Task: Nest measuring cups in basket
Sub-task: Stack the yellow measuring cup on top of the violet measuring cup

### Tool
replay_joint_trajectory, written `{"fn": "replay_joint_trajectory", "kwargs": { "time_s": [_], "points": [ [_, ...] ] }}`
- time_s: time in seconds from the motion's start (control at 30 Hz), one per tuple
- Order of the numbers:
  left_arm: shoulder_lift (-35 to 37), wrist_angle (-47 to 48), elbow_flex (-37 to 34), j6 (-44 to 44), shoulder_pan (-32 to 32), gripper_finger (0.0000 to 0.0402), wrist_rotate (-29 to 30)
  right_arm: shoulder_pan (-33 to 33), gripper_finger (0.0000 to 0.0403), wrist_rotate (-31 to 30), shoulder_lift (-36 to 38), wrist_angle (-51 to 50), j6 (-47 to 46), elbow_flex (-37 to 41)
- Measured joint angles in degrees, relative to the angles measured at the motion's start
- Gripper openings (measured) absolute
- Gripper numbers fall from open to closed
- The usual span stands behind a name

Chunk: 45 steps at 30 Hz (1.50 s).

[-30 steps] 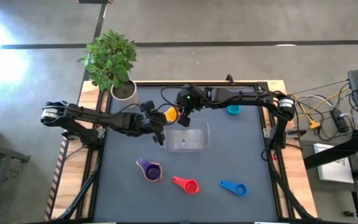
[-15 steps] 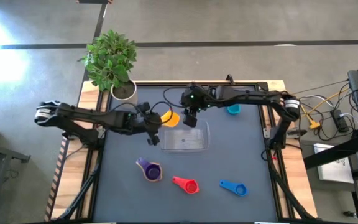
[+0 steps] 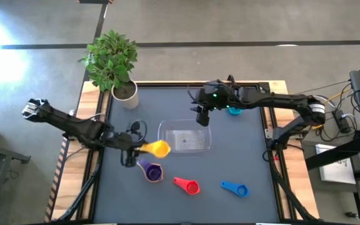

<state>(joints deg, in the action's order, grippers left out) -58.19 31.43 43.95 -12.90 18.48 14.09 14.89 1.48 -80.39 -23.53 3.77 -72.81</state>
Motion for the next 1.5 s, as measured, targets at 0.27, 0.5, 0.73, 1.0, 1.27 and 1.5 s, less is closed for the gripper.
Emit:
{"fn": "replay_joint_trajectory", "kwargs": {
  "time_s": [0.27,0.5,0.73,1.0,1.27,1.5],
  "points": [
    [1.19,-6.69,-5.38,-3.77,7.65,0.0132,-1.69,0.17,0.0130,-0.04,6.19,10.51,-0.85,9.37],
    [-1.10,-9.93,-9.30,-6.74,9.36,0.0132,-6.18,1.34,0.0131,-0.13,8.41,16.55,-2.35,13.54],
    [-4.05,-12.15,-10.86,-5.37,10.01,0.0133,-7.77,1.38,0.0123,-0.11,7.84,16.85,-3.24,14.07],
    [-7.23,-11.93,-12.00,-3.21,10.10,0.0135,-8.81,1.38,0.0126,-0.11,7.86,16.89,-3.38,14.56],
    [-10.14,-9.66,-10.67,-2.44,10.01,0.0191,-8.80,1.53,0.0124,-0.11,7.86,17.00,-2.26,15.01],
    [-12.02,8.33,-1.91,-6.77,9.06,0.0249,-8.58,1.93,0.0126,-0.08,7.86,17.03,0.23,15.01]
  ]
}}
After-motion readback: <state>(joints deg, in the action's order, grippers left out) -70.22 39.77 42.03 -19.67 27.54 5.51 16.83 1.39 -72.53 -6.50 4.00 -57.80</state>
